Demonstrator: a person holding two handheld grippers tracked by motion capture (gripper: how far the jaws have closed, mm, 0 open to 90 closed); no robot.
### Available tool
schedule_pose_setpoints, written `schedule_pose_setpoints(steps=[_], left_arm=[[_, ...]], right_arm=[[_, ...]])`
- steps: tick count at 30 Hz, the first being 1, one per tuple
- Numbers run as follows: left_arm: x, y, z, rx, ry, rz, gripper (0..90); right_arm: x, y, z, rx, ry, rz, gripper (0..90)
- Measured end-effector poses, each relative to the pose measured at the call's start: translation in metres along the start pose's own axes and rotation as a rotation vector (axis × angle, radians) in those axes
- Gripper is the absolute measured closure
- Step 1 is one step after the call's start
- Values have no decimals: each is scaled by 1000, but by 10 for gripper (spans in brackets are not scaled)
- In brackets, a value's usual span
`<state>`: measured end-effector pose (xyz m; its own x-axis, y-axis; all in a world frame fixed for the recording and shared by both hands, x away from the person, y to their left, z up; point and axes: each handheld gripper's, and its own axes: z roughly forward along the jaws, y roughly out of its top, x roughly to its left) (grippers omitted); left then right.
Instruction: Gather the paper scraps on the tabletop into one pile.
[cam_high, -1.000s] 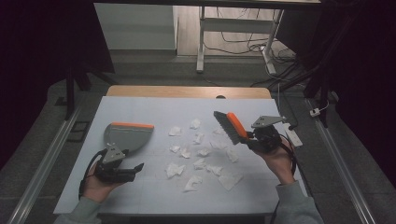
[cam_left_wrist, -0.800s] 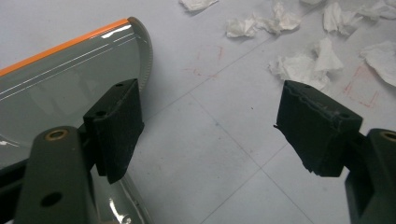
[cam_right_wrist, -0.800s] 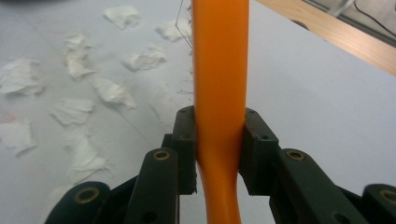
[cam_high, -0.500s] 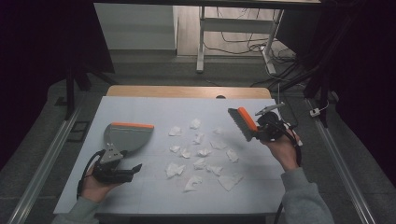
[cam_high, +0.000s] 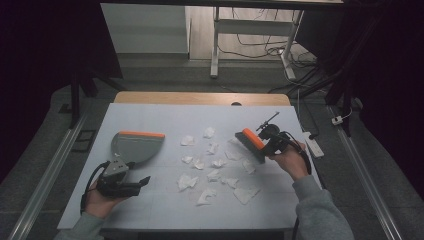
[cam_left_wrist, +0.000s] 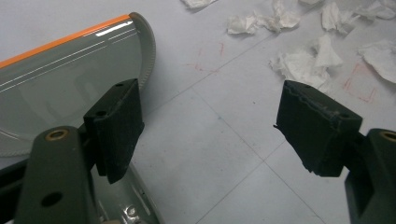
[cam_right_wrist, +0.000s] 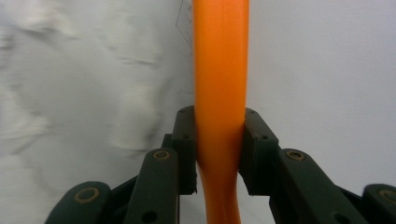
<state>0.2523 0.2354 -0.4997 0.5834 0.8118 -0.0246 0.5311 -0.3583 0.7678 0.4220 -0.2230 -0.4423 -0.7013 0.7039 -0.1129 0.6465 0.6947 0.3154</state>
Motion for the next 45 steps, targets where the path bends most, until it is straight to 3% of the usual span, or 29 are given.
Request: schedule_pose_setpoints(steps=[3,7,9,14,18,25,29,33,39,45], left_arm=[[-1,0,0,1,2,1,237],[-2,0,-2,-2,0,-1,237],[-2,0,-2,-3,-1,-5,237],[-1,1,0,-2,-4,-9,237],[1,0,0,0,1,-16,237],[1,0,2,9,3,-14,238],[2,-1,4,13,0,-17,238],[4,-3,4,13,-3,-22,239],[3,-3,4,10,-5,-19,239],[3,-2,3,4,-7,-16,239]], right_arm=[[23,2,0,7,25,-57,707],[48,7,-9,-48,131,-112,707],[53,10,-18,-84,113,-136,707],[28,20,-35,-156,49,-82,707],[7,32,-31,-182,-13,-47,707],[-17,59,7,-102,-93,-38,707],[-19,72,26,-44,-89,-65,707],[-6,82,34,-14,-66,-121,708],[30,83,34,34,-63,-268,709],[60,68,14,10,99,-350,708]])
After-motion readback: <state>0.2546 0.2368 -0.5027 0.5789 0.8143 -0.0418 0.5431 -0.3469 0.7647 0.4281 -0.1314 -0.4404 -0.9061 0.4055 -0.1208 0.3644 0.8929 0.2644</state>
